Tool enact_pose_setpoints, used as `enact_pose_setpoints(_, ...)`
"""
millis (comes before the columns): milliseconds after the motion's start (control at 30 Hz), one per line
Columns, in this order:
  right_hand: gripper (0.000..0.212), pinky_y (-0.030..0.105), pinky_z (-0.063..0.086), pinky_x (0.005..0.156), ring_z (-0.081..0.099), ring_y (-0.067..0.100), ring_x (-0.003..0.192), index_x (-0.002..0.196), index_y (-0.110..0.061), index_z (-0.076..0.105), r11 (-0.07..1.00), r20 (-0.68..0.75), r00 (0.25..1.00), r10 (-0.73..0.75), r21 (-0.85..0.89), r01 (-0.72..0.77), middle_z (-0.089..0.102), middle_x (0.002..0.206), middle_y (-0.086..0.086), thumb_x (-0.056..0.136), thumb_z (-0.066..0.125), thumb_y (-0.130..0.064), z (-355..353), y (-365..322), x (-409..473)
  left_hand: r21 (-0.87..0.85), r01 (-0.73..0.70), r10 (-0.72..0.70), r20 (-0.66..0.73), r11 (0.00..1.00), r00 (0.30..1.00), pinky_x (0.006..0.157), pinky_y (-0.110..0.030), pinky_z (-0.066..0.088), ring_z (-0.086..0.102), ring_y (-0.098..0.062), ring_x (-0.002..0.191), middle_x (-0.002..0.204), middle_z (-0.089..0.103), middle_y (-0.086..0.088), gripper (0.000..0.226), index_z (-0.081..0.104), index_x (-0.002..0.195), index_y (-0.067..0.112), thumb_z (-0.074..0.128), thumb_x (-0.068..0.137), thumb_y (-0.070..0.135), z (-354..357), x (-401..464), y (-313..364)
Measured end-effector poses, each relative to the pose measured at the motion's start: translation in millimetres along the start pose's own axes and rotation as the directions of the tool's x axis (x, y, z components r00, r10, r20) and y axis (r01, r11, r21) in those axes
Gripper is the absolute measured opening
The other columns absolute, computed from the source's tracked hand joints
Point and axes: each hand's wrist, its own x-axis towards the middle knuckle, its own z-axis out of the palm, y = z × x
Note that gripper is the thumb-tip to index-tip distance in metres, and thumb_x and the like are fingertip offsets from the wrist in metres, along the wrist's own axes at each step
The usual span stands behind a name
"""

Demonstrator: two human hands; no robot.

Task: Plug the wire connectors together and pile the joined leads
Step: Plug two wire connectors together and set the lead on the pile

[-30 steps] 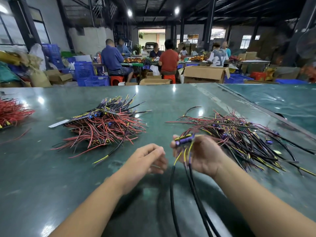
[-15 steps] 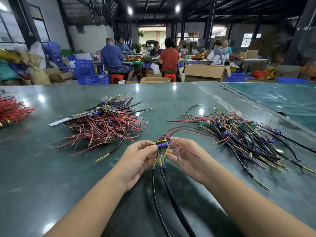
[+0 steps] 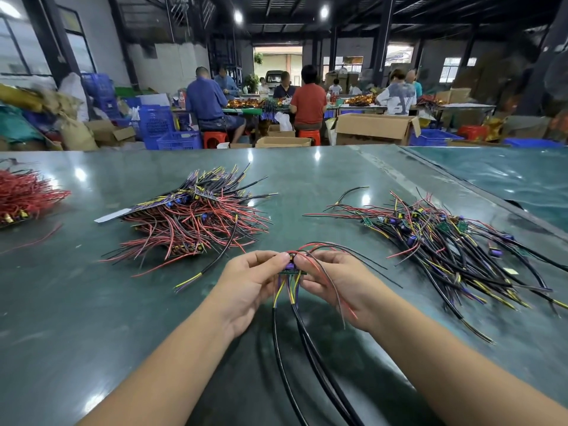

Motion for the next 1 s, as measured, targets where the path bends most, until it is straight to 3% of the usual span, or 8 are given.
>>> enact_pose_setpoints(300, 0.015, 0.022, 0.058, 0.069, 0.069, 0.012, 0.068, 0.082, 0.000, 0.070, 0.965, 0.154, 0.987, -0.050, 0.262, 0.008, 0.072, 0.079, 0.009, 0.070, 0.064, -0.005, 0.6, -7.0, -1.0, -0.182, 0.051, -0.031, 0.115, 0.982, 0.993, 0.058, -0.018, 0.056, 0.068, -0.010, 0.061, 0.077, 0.073, -0.009, 0.024, 0.070, 0.087, -0.001, 0.067, 0.067, 0.012, -2.1, 0.3, 11.3)
enact_pose_setpoints(433, 0.020, 0.020, 0.056, 0.067, 0.061, 0.012, 0.067, 0.086, -0.005, 0.070, 0.972, 0.102, 0.994, -0.040, 0.233, 0.016, 0.065, 0.075, 0.002, 0.068, 0.067, -0.012, -5.1, -11.2, 0.0, -0.245, -0.045, 0.031, -0.058, 0.969, 0.998, 0.055, -0.017, 0.055, 0.067, -0.008, 0.057, 0.068, 0.072, -0.006, 0.009, 0.067, 0.082, 0.002, 0.065, 0.074, 0.006, -10.2, 7.5, 15.8)
enact_pose_setpoints(567, 0.027, 0.024, 0.057, 0.068, 0.068, 0.018, 0.069, 0.096, -0.005, 0.065, 0.982, 0.030, 0.999, -0.021, 0.188, 0.015, 0.064, 0.076, 0.001, 0.071, 0.066, -0.014, -15.1, -15.2, 0.8, -0.022, -0.175, 0.159, -0.309, 0.984, 0.938, 0.060, -0.017, 0.052, 0.065, -0.004, 0.057, 0.066, 0.072, 0.001, 0.007, 0.066, 0.085, 0.005, 0.060, 0.089, 0.003, -30.1, 20.7, 14.4)
enact_pose_setpoints(700, 0.011, 0.018, 0.053, 0.054, 0.065, 0.012, 0.058, 0.097, -0.009, 0.062, 0.990, -0.085, 0.989, -0.117, 0.068, 0.123, 0.059, 0.073, 0.002, 0.087, 0.062, -0.009, -13.9, -13.1, 3.0, 0.374, -0.212, 0.363, -0.399, 0.903, 0.842, 0.089, -0.017, 0.046, 0.056, -0.013, 0.109, 0.120, 0.060, -0.002, 0.040, 0.055, 0.129, 0.005, 0.062, 0.091, 0.017, -42.9, 28.0, 12.6)
enact_pose_setpoints(767, 0.011, 0.016, 0.049, 0.052, 0.064, 0.011, 0.055, 0.094, -0.011, 0.059, 0.969, -0.178, 0.954, -0.240, 0.017, 0.247, 0.060, 0.073, 0.002, 0.085, 0.065, -0.008, -12.0, -12.3, 4.4, 0.597, -0.247, 0.521, -0.343, 0.764, 0.782, 0.108, -0.023, 0.035, 0.045, -0.007, 0.127, 0.138, 0.050, 0.001, 0.045, 0.052, 0.134, 0.010, 0.061, 0.091, 0.018, -38.9, 25.3, 14.3)
enact_pose_setpoints(833, 0.013, 0.016, 0.048, 0.051, 0.063, 0.012, 0.055, 0.089, -0.013, 0.058, 0.946, -0.231, 0.922, -0.310, 0.016, 0.323, 0.062, 0.072, -0.001, 0.083, 0.069, -0.008, -10.6, -13.7, 4.1, 0.646, -0.312, 0.584, -0.258, 0.697, 0.770, 0.101, -0.015, 0.037, 0.052, 0.003, 0.112, 0.130, 0.058, 0.002, 0.035, 0.060, 0.125, 0.015, 0.060, 0.090, 0.013, -28.7, 18.1, 15.7)
enact_pose_setpoints(900, 0.016, 0.016, 0.046, 0.050, 0.062, 0.011, 0.053, 0.084, -0.014, 0.057, 0.947, -0.196, 0.928, -0.316, -0.005, 0.322, 0.062, 0.067, -0.004, 0.080, 0.071, -0.008, -8.8, -13.7, 2.7, 0.567, -0.389, 0.554, -0.148, 0.726, 0.819, 0.083, -0.008, 0.043, 0.060, 0.004, 0.091, 0.110, 0.067, 0.002, 0.024, 0.065, 0.108, 0.021, 0.060, 0.090, 0.007, -17.6, 10.1, 15.5)
enact_pose_setpoints(1000, 0.023, 0.018, 0.045, 0.049, 0.059, 0.012, 0.051, 0.083, -0.014, 0.054, 0.945, -0.047, 0.958, -0.283, -0.185, 0.270, 0.060, 0.065, -0.003, 0.077, 0.074, -0.007, -1.3, -5.8, -1.0, 0.431, -0.408, 0.429, 0.052, 0.805, 0.902, 0.076, -0.014, 0.049, 0.064, -0.003, 0.081, 0.089, 0.072, 0.002, 0.011, 0.069, 0.094, 0.019, 0.062, 0.089, 0.011, -3.0, -1.5, 11.8)
